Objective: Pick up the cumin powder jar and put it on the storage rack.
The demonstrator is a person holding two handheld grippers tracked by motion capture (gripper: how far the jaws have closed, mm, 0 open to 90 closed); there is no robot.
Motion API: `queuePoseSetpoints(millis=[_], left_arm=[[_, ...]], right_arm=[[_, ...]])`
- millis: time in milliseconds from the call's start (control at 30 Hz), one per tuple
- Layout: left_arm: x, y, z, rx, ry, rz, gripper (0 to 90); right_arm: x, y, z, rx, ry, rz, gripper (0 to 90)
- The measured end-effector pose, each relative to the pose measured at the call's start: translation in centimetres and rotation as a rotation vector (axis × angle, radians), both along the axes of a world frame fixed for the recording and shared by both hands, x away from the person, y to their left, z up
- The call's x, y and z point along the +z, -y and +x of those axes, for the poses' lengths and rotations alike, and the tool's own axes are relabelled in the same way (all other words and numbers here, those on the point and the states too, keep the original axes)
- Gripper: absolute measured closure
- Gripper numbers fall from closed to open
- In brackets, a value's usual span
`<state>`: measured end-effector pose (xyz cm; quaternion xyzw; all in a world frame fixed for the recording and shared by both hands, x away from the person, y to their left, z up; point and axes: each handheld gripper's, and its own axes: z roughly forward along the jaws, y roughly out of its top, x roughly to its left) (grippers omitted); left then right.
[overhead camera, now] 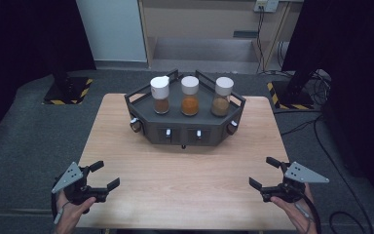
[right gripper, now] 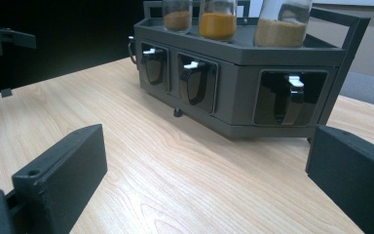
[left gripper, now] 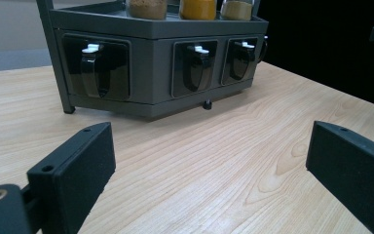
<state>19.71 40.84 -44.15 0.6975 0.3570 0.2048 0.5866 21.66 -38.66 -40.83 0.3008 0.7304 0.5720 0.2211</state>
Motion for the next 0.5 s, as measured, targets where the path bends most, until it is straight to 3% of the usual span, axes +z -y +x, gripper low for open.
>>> queuePoseSetpoints(millis=[500], left_arm=[[0.13, 0.06, -0.09, -0.005, 0.006, 0.007, 2.7]], right_arm=[[-0.95, 0.04, -0.28, -0.013, -0.027, 0.012, 1.7]])
